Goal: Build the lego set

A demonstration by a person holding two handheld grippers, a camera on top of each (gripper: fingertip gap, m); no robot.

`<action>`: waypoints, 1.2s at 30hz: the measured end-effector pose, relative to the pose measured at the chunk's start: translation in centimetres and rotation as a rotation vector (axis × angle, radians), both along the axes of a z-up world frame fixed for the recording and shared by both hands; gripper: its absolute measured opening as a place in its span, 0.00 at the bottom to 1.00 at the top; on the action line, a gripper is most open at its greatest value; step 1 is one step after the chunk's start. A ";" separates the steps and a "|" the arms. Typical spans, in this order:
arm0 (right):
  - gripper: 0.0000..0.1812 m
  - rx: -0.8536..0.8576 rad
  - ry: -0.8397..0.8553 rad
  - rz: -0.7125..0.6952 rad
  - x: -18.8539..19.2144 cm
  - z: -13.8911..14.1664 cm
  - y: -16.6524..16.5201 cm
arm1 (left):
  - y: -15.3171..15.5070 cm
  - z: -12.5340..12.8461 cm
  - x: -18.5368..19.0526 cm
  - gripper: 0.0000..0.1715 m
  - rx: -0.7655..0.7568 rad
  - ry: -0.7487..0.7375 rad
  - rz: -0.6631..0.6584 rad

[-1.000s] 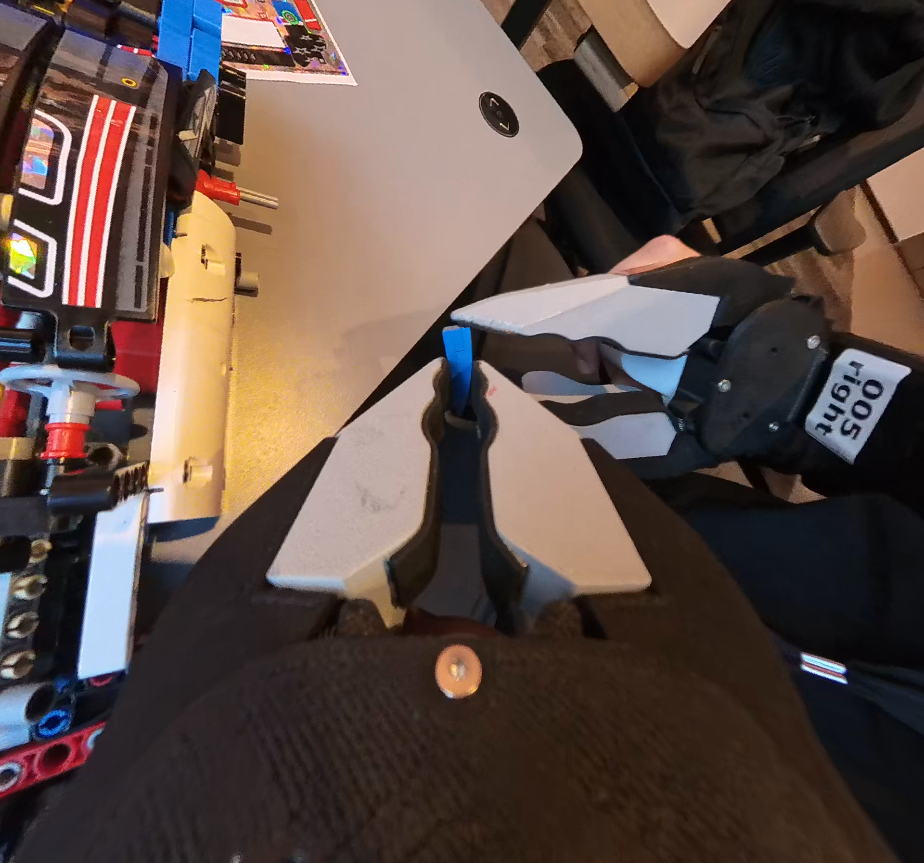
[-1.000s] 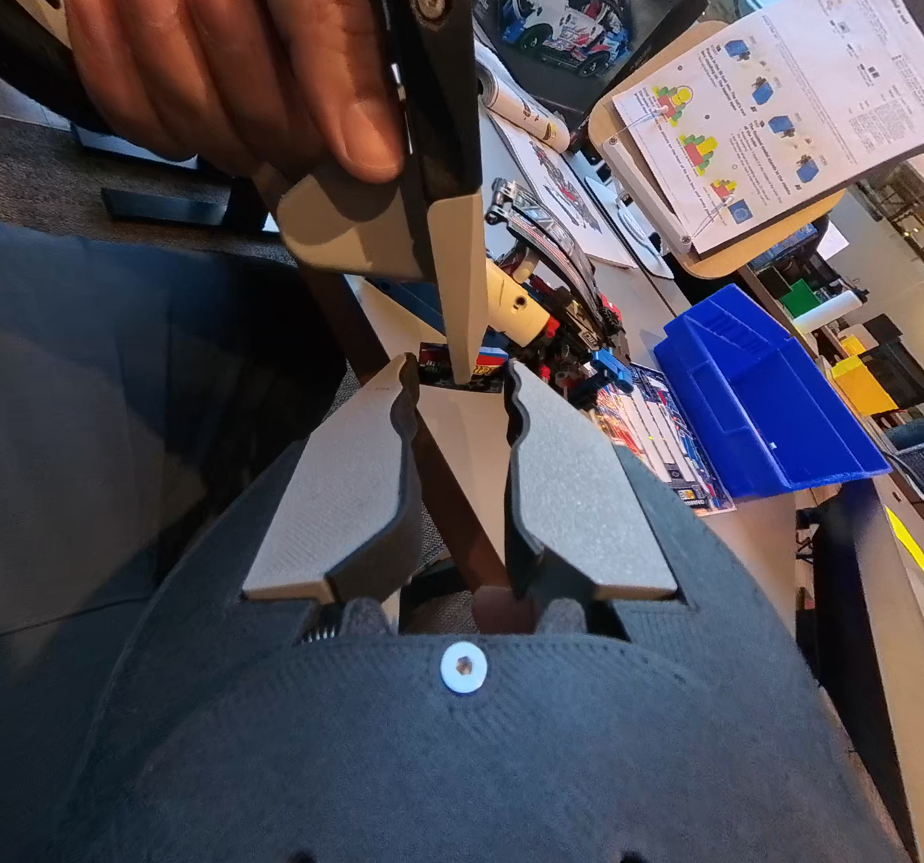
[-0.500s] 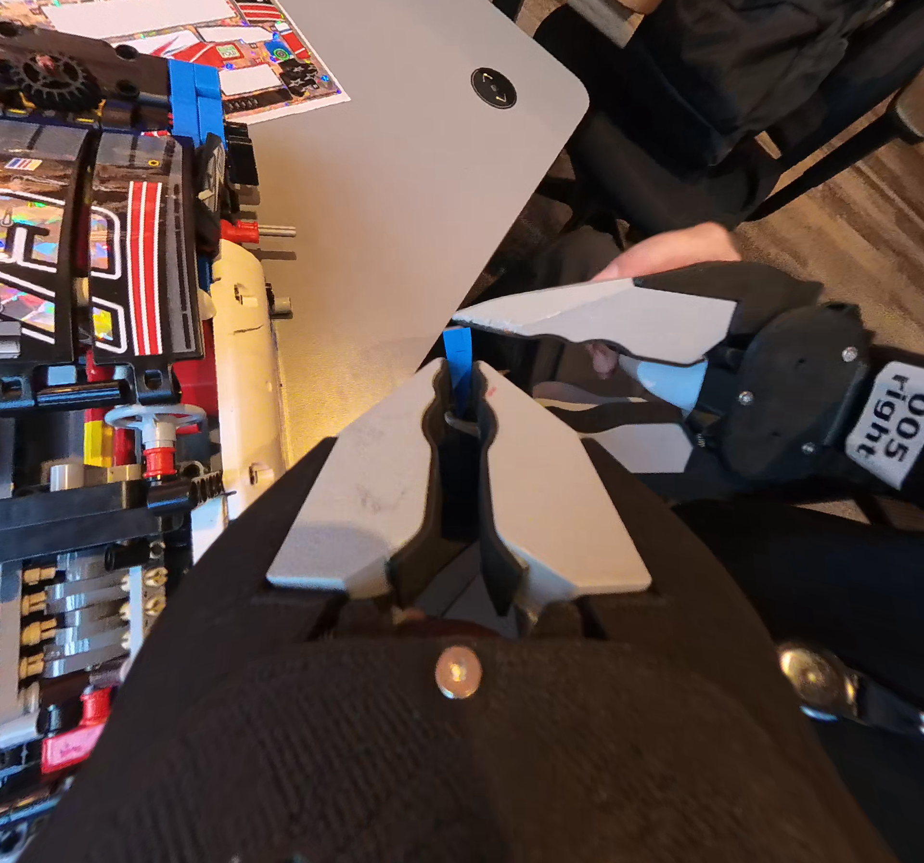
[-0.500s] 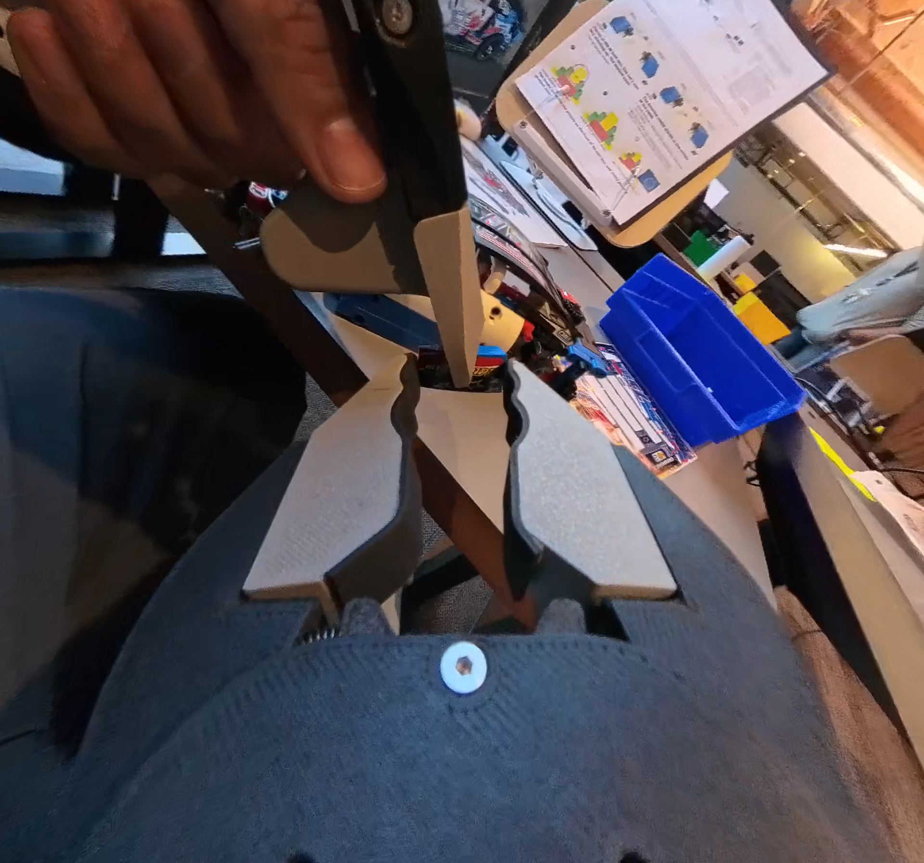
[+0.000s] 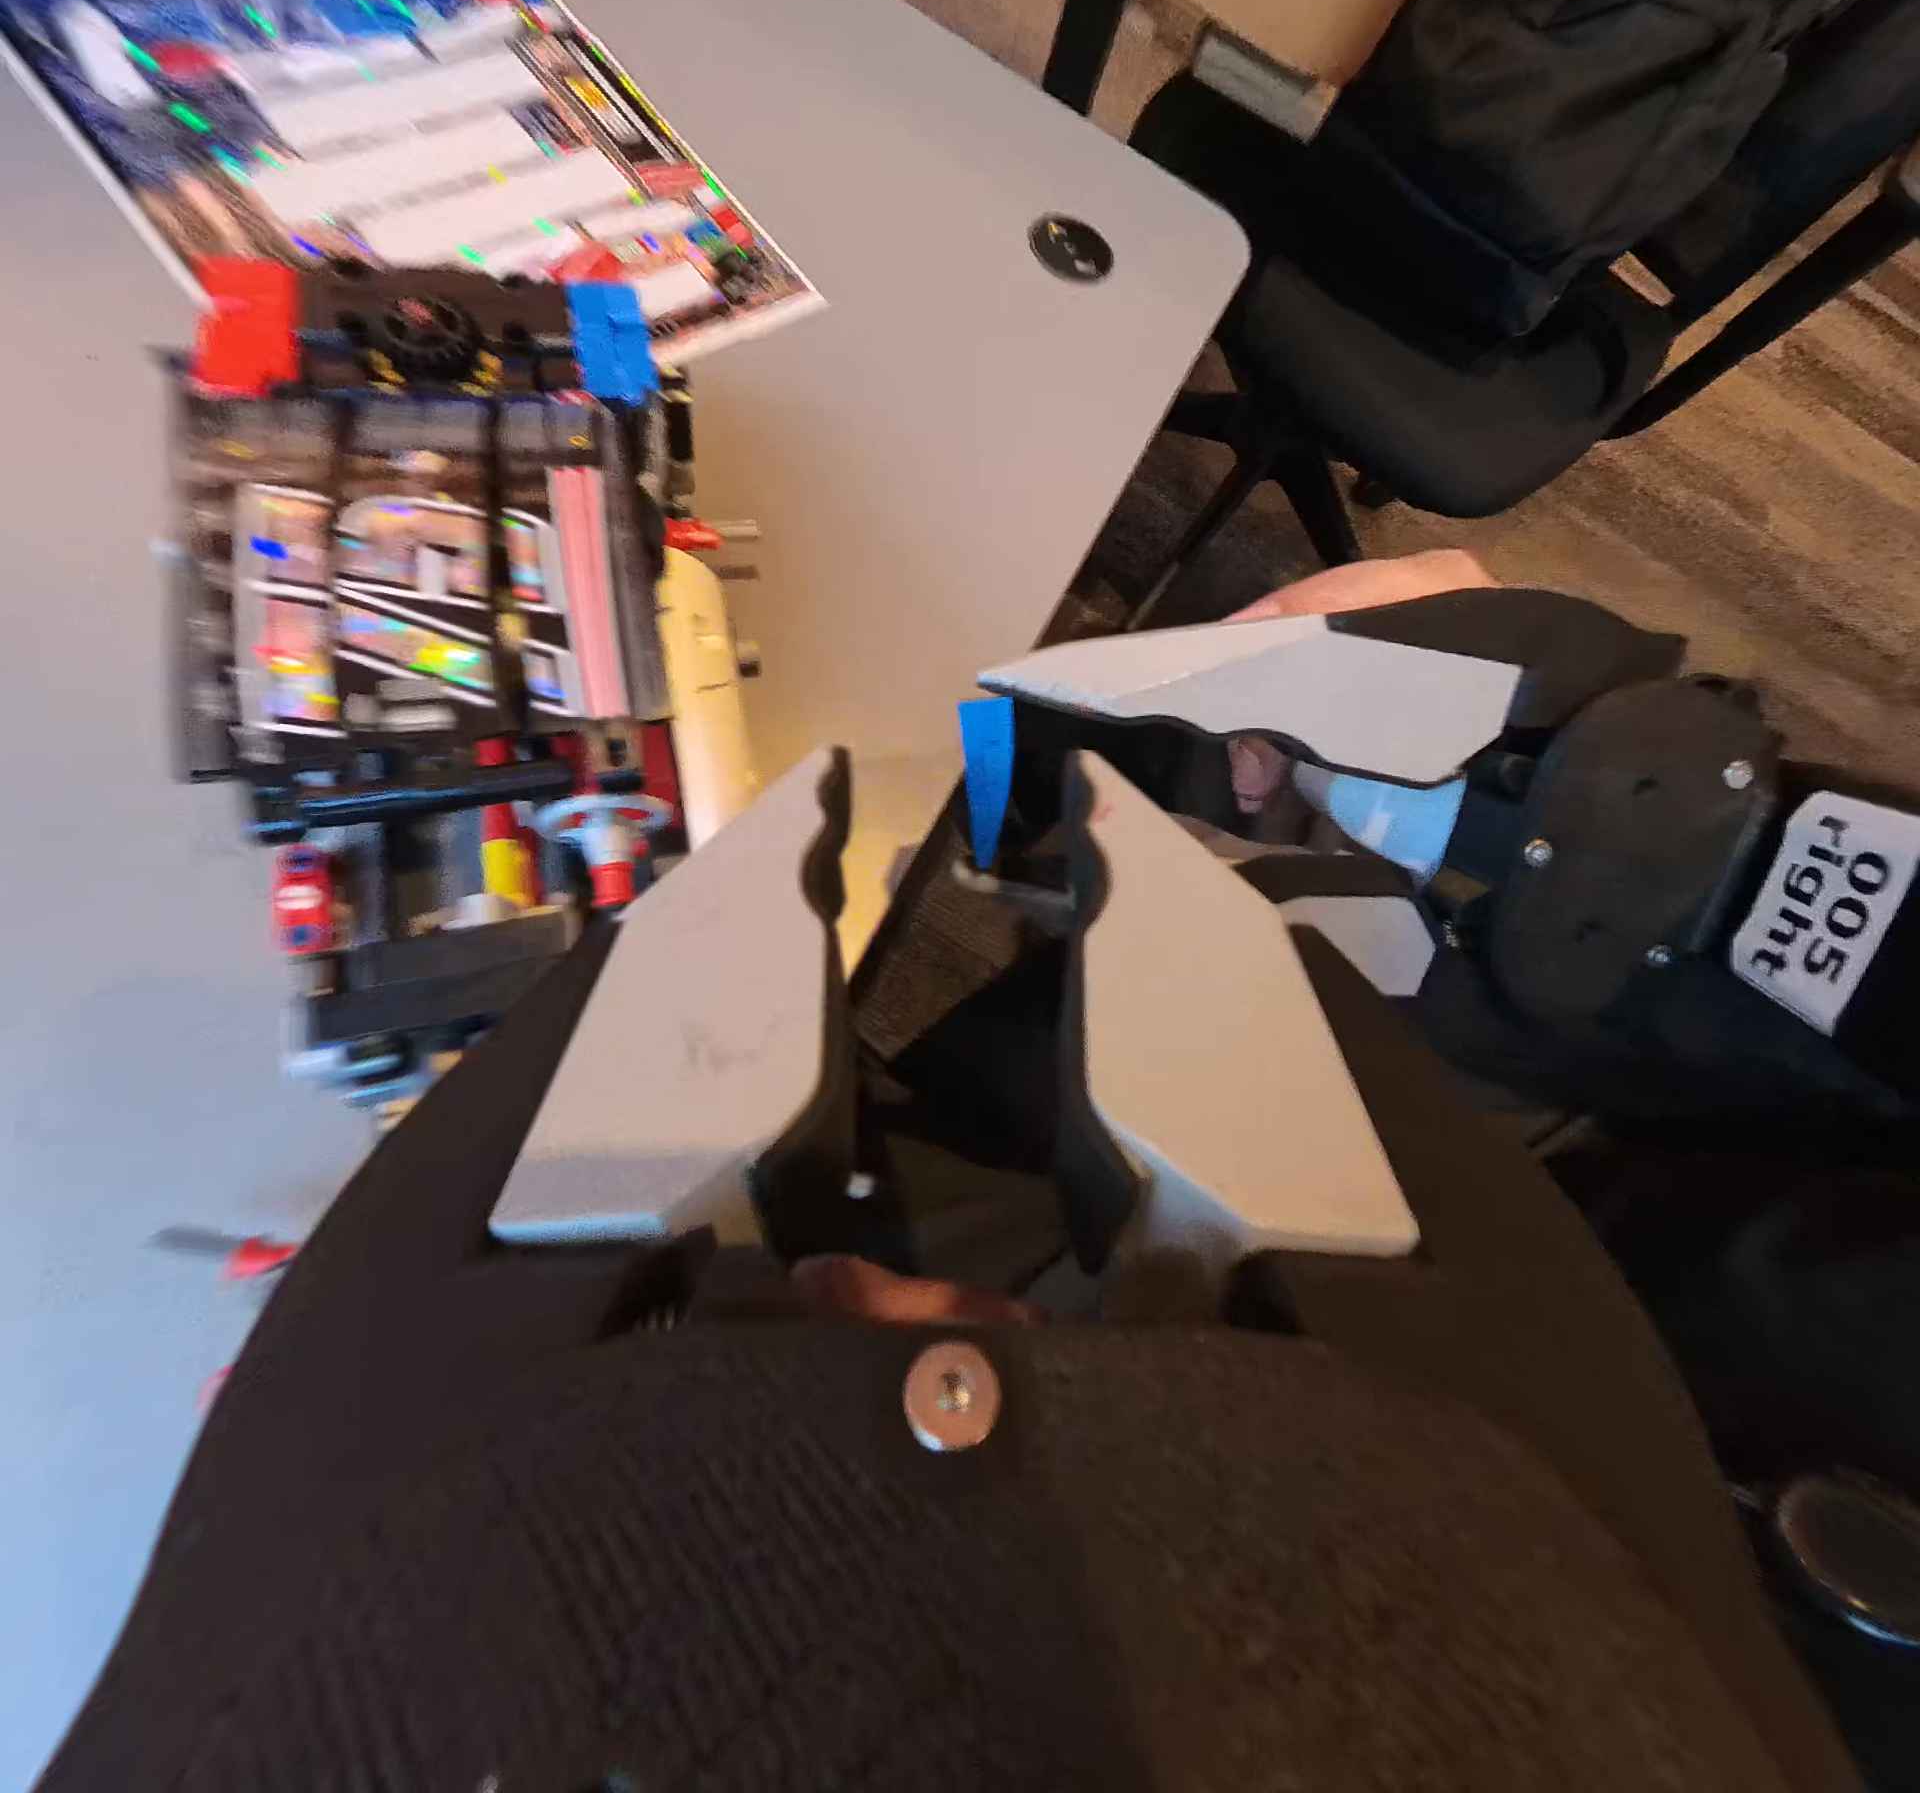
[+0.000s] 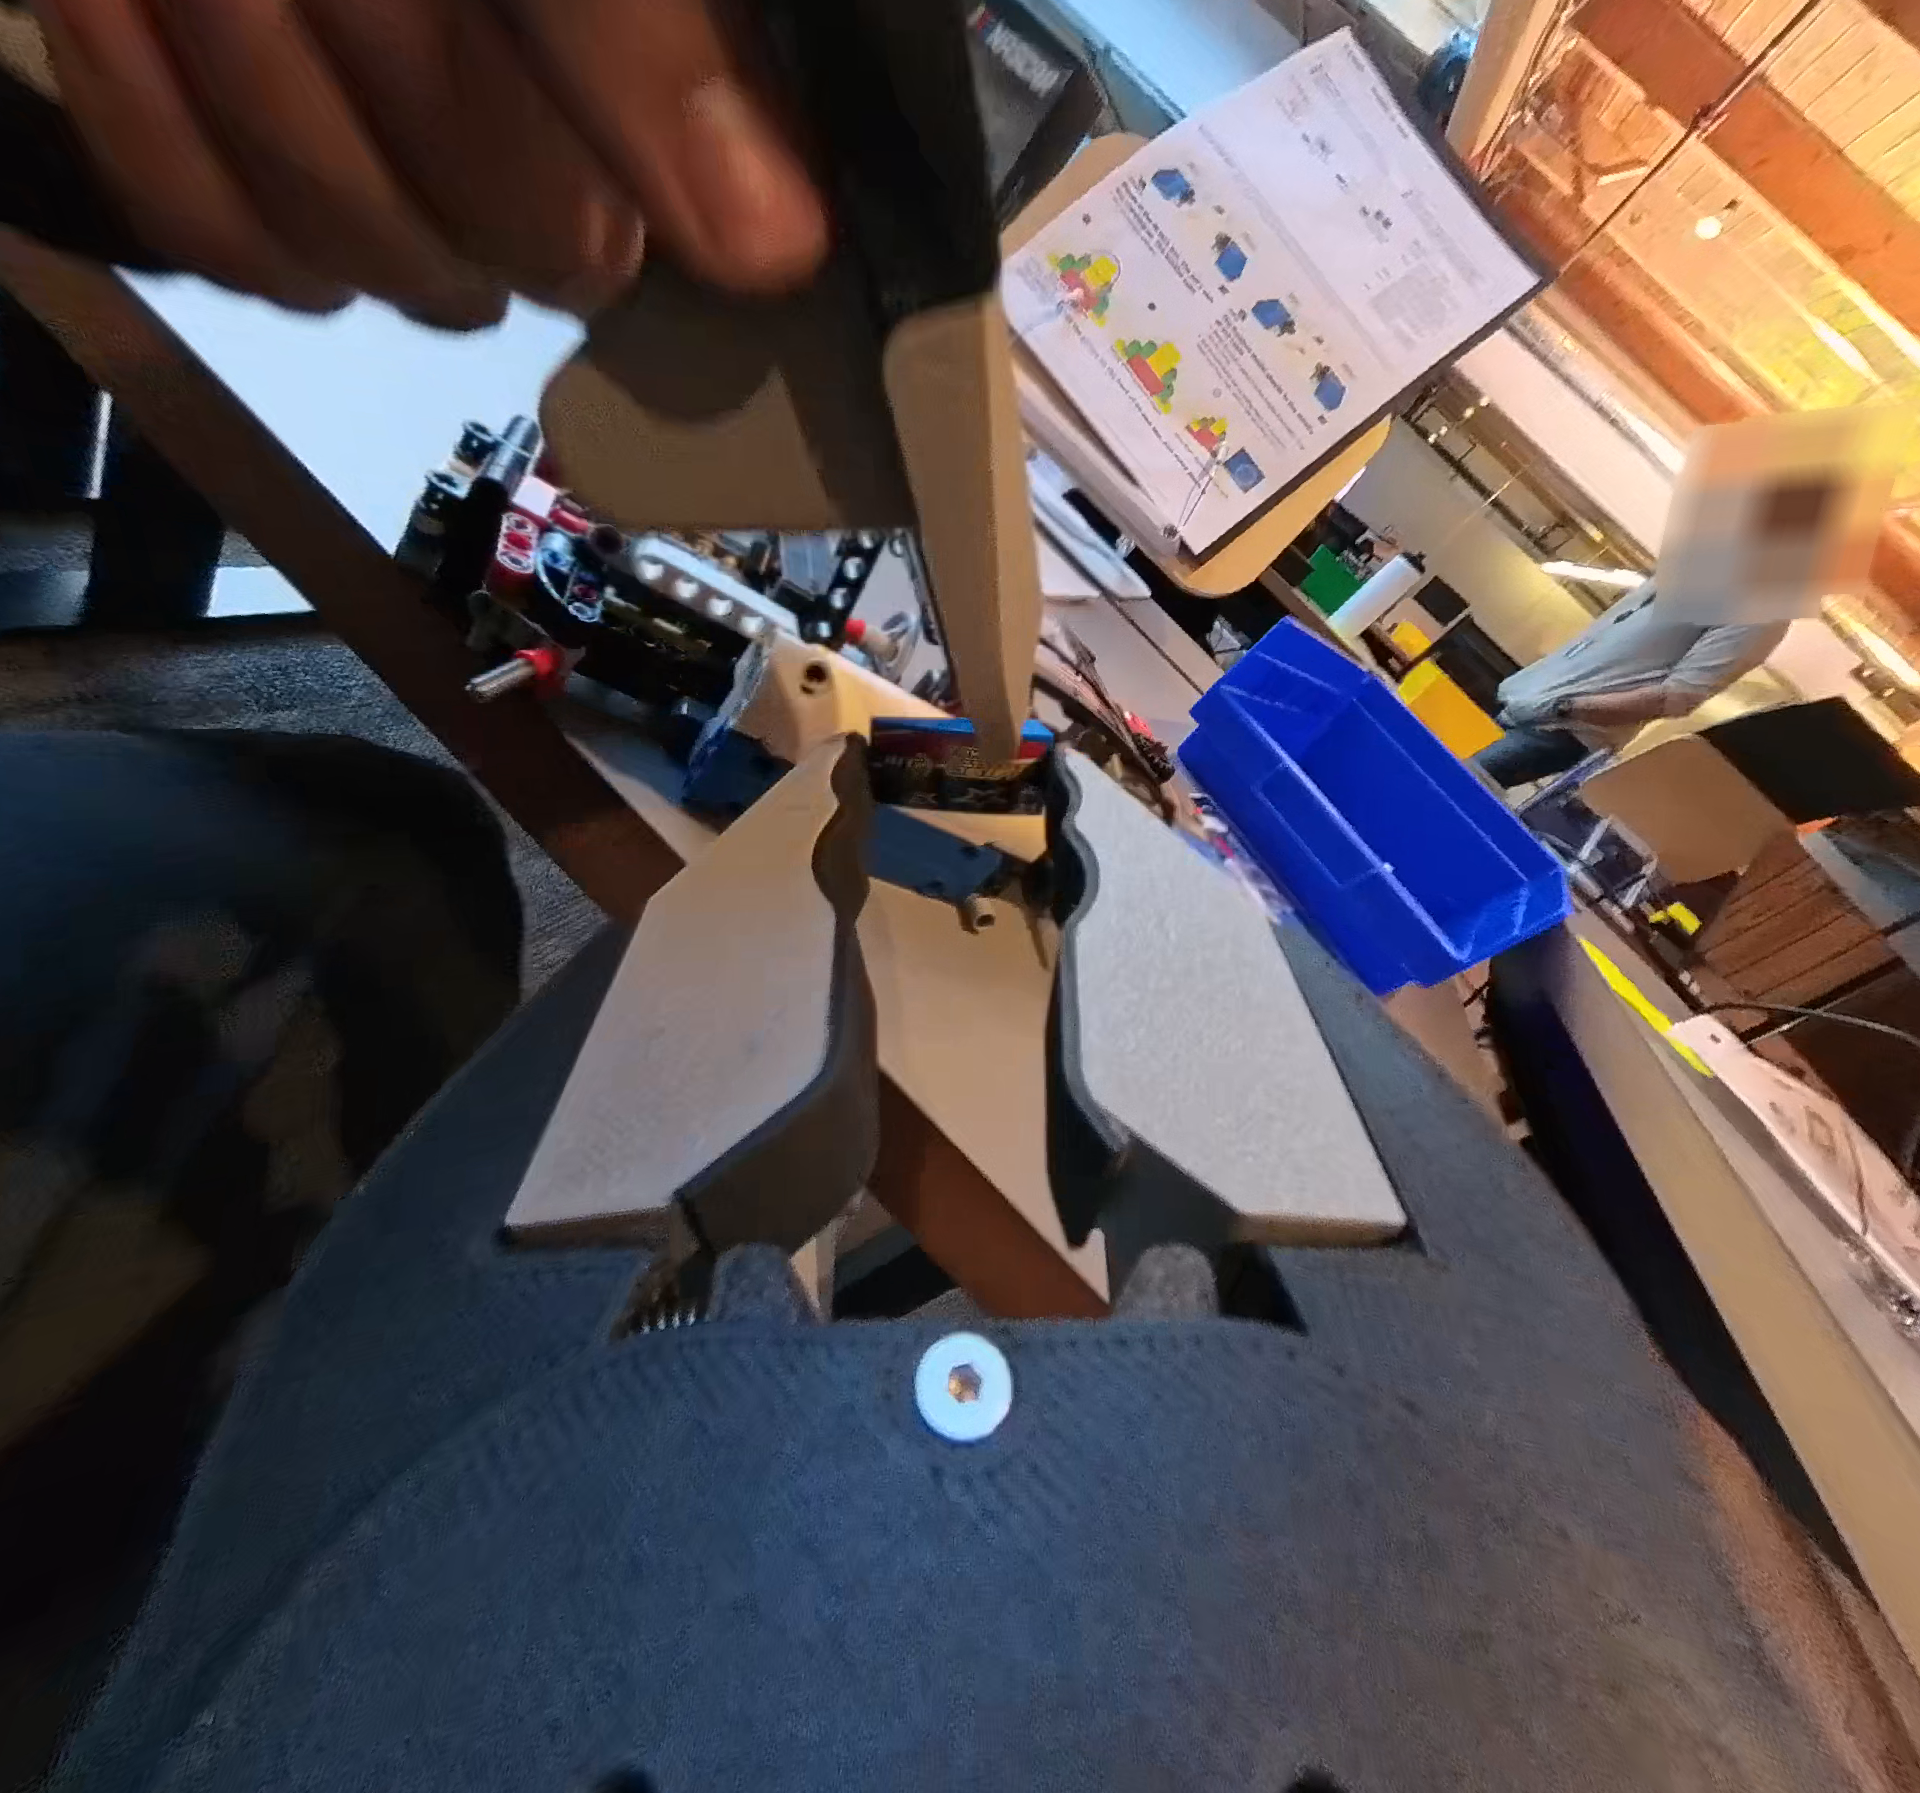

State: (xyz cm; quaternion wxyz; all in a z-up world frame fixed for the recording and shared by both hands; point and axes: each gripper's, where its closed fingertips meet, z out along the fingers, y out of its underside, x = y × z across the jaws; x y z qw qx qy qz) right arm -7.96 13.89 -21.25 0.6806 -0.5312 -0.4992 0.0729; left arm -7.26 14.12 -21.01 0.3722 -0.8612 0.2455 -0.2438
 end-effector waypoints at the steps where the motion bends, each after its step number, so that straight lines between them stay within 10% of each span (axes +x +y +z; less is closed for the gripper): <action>1: 0.17 0.021 0.004 0.003 0.0 0.3 0.2 | 0.3 1.0 -0.9 0.26 0.042 0.011 0.020; 6: 0.17 -0.002 0.051 -0.054 0.5 0.3 2.8 | 2.6 5.3 -7.3 0.50 0.257 0.247 0.089; 12: 0.17 -0.109 0.171 -0.065 1.7 -2.1 3.5 | 3.4 -0.3 -6.8 0.69 -0.070 0.357 -0.127; 22: 0.17 -0.130 0.189 -0.004 2.1 -3.1 2.7 | 5.4 -7.5 -7.2 0.78 -0.225 0.712 -0.182; 36: 0.17 -0.242 0.354 -0.050 1.7 -4.6 1.1 | 2.2 -7.2 -5.8 0.72 -0.186 0.733 -0.413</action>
